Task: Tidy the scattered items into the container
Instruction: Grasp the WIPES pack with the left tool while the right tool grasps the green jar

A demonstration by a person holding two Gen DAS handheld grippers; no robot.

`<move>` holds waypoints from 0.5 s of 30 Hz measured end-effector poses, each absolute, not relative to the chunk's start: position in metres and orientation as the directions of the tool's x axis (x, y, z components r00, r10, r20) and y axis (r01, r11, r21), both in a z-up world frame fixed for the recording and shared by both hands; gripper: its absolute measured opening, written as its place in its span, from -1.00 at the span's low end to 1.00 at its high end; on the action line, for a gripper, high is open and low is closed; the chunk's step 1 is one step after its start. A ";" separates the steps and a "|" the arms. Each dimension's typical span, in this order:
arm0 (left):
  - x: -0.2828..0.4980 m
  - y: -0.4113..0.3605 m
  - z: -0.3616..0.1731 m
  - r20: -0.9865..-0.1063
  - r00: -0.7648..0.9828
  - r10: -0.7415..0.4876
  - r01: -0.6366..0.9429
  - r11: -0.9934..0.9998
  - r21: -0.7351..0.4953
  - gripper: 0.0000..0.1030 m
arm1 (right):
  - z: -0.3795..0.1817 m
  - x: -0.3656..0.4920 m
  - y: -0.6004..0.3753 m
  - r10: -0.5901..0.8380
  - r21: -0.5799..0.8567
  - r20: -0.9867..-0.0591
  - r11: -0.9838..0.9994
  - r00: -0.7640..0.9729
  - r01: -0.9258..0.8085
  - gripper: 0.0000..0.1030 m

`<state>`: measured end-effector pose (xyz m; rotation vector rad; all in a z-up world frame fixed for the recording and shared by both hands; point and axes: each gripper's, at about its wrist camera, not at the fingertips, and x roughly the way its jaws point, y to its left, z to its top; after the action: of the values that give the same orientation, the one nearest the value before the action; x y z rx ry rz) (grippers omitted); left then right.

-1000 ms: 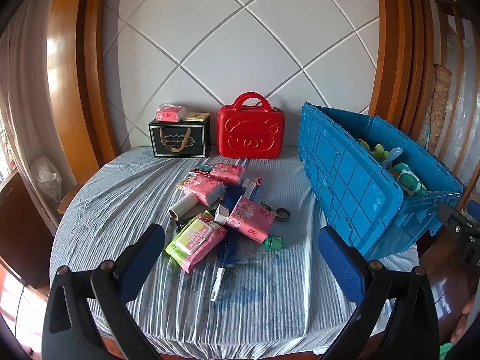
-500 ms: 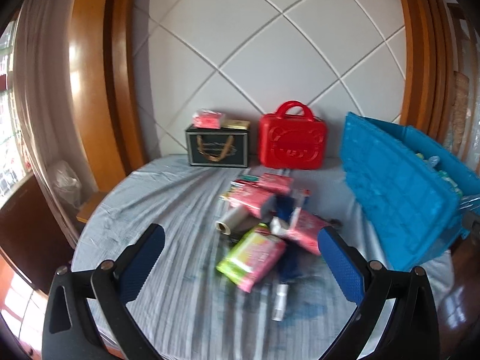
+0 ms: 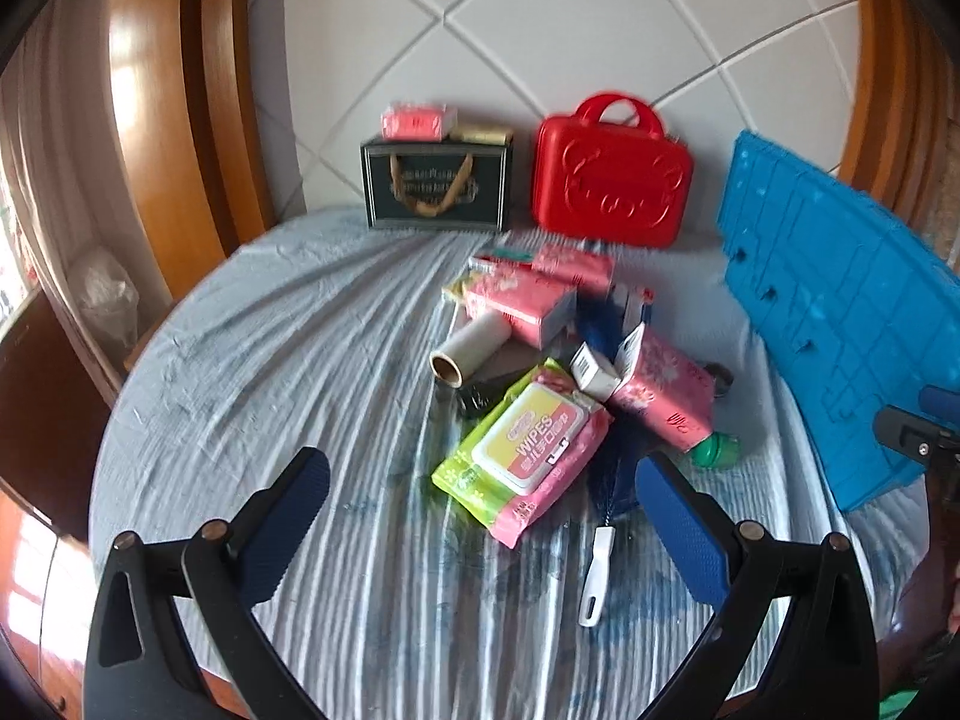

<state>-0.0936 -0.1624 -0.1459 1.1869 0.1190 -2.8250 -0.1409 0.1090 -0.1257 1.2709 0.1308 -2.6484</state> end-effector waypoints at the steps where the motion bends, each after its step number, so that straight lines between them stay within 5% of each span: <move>1: -0.102 -0.160 -0.152 -0.728 -0.685 -0.041 0.101 -0.994 -0.039 1.00 | -0.133 -0.153 0.110 -0.151 0.016 -0.785 -0.975 -0.601 0.223 0.99; 15: -0.200 -0.140 -0.262 -0.853 -0.522 -0.022 0.036 -0.999 0.004 1.00 | -0.225 -0.234 0.114 -0.162 0.061 -0.862 -0.974 -0.480 0.219 0.95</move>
<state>-0.2000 -0.1400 -0.2623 1.5191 0.0219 -2.7118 -0.2339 0.1145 -0.2248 1.4620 0.0848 -2.5259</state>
